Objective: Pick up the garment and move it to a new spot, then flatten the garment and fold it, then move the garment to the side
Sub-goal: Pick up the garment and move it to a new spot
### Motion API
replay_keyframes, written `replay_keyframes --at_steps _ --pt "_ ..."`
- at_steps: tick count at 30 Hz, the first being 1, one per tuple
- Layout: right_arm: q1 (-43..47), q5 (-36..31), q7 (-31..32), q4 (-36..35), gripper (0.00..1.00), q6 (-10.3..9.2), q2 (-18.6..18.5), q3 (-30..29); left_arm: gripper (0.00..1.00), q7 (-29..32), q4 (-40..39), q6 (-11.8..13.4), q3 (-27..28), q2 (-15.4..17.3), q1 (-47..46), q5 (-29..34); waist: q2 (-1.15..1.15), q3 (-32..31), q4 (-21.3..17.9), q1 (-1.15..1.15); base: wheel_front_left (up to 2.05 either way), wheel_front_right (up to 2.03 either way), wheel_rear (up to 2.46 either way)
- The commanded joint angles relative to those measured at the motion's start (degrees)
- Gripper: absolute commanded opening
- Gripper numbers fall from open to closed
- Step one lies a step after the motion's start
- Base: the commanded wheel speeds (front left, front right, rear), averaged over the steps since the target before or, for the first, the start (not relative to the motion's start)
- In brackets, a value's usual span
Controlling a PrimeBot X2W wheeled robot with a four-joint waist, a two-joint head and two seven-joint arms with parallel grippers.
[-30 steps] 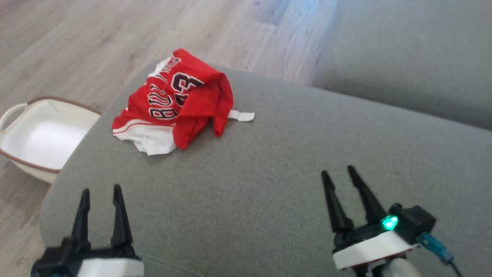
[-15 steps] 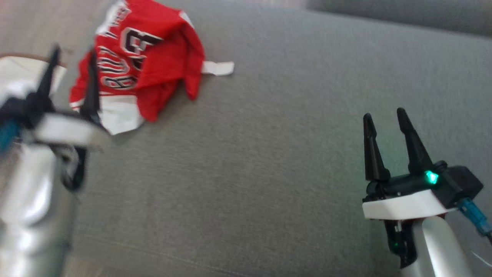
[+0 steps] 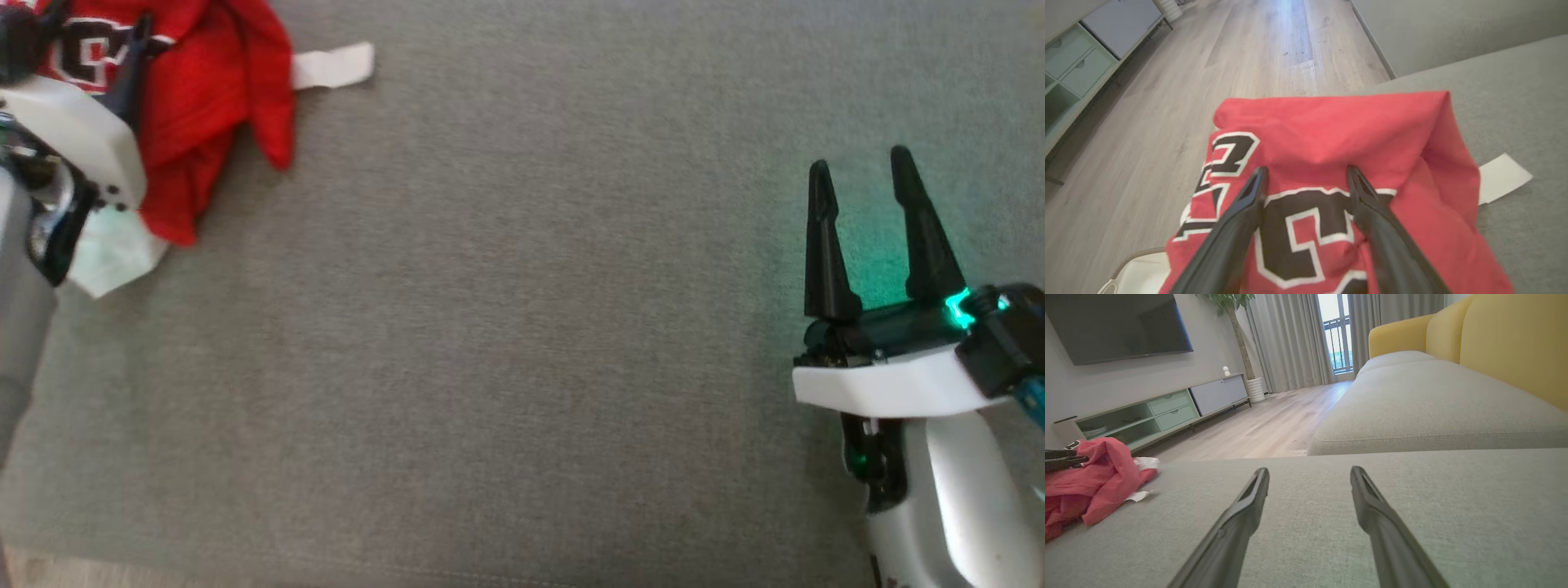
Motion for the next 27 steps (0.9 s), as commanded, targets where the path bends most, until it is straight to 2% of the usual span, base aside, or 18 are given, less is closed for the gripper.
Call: replay_keyframes --at_steps 1,5,6,7,8,14,19,24,27 --pt "-1.23 -0.02 -0.52 -2.30 1.00 -0.04 -0.20 1.67 1.00 0.48 0.83 0.12 0.11 4.77 -3.29 -1.23 0.00 2.03 -2.00 -0.02 0.00 0.00 0.00" --pt "-1.53 -0.12 -0.52 -2.40 1.00 -0.04 -0.20 1.82 1.00 -1.16 5.66 0.12 -3.04 5.68 -6.21 -1.46 0.00 2.69 -2.87 -0.02 0.00 0.00 0.00" --pt "-1.55 -0.10 -0.52 -2.41 1.00 -0.04 -0.20 1.73 0.85 -1.97 6.90 0.12 -3.05 5.43 -6.79 -1.92 0.00 2.69 -3.00 -0.02 0.00 0.00 0.00" --pt "-1.54 -0.03 -0.52 -2.38 1.00 -0.04 -0.20 1.65 0.24 -3.18 8.04 0.11 -2.98 5.25 -7.40 -2.15 0.00 2.58 -3.09 -0.02 0.00 0.00 0.00" --pt "-1.48 0.06 -0.52 -2.29 1.00 -0.04 -0.20 1.60 0.00 -4.64 9.13 0.11 -2.86 5.08 -7.99 -2.22 0.00 2.35 -3.16 -0.02 0.00 0.00 0.00" --pt "-0.83 1.13 -0.52 -1.00 1.00 -0.04 -0.20 1.85 0.00 -13.80 13.78 0.50 -2.06 4.12 -10.79 -1.81 0.00 -1.24 -3.06 -0.02 0.00 0.00 0.00" --pt "-0.05 2.17 -0.52 0.14 1.00 -0.04 -0.20 2.30 0.00 -16.73 14.24 0.71 -1.54 4.16 -11.52 -1.49 0.00 -5.10 -2.86 -0.02 0.00 0.00 0.00" --pt "1.37 3.70 -0.52 1.40 1.00 -0.04 -0.20 3.00 0.00 -17.69 10.31 0.94 -0.35 4.86 -11.69 -0.76 0.00 -10.09 -2.62 -0.02 0.00 0.00 0.00" --pt "2.40 4.90 -0.52 1.84 1.00 -0.04 -0.20 3.00 0.00 -17.74 3.69 1.17 1.69 5.35 -10.72 -0.40 0.00 -13.04 -2.36 -0.02 0.00 0.00 0.00"
